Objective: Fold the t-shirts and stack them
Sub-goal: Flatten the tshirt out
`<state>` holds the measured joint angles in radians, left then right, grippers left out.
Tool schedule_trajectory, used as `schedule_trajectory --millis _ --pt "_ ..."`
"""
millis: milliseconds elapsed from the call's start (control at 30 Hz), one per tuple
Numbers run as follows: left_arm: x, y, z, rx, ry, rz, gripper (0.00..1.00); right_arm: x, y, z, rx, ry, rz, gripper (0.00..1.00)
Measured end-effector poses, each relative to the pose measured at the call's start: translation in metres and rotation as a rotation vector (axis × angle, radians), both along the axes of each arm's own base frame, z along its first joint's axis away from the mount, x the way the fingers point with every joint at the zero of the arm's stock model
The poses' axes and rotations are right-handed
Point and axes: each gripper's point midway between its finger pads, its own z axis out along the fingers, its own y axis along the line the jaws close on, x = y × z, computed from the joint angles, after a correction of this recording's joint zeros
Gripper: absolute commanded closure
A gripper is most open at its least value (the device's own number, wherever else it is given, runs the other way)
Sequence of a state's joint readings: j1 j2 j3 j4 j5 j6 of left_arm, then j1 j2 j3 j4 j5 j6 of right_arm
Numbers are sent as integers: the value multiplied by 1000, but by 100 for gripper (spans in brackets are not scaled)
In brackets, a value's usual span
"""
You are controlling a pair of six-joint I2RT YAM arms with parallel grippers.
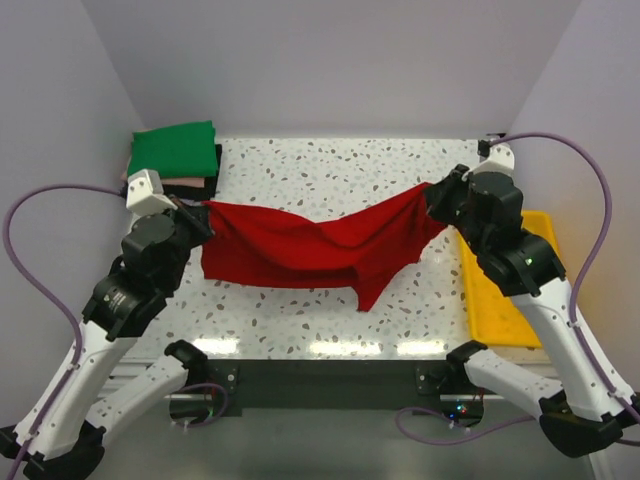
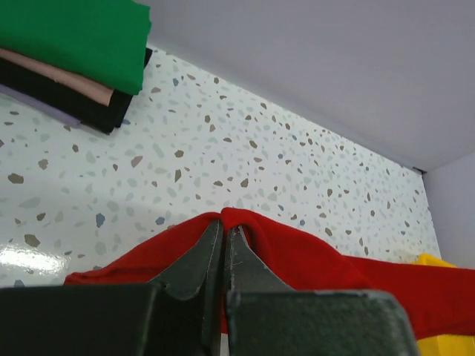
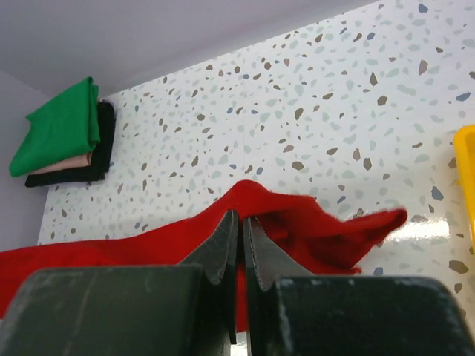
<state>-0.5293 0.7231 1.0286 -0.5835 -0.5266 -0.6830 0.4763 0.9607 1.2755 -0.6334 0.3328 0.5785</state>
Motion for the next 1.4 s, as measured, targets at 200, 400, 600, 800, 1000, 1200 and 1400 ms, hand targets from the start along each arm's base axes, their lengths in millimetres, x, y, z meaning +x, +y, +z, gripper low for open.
schedule_trajectory --millis 200,400,600,800,1000,1200,1400 --pt "-3 14 27 17 -53 49 100 -3 -6 10 -37 -4 -6 100" --pt "34 6 41 99 -89 81 100 37 -3 25 -49 -1 -16 100" --pt "134 7 108 110 -203 116 100 130 -12 58 50 -36 -18 100" --pt "181 46 190 84 -345 140 100 161 -21 123 120 -139 15 100" --pt "135 58 210 74 -407 131 100 115 -14 146 138 -180 90 100" --pt "119 65 110 48 -228 129 55 103 -15 32 104 71 99 65" --pt "124 60 -103 -53 228 104 24 122 -19 -155 52 488 76 25"
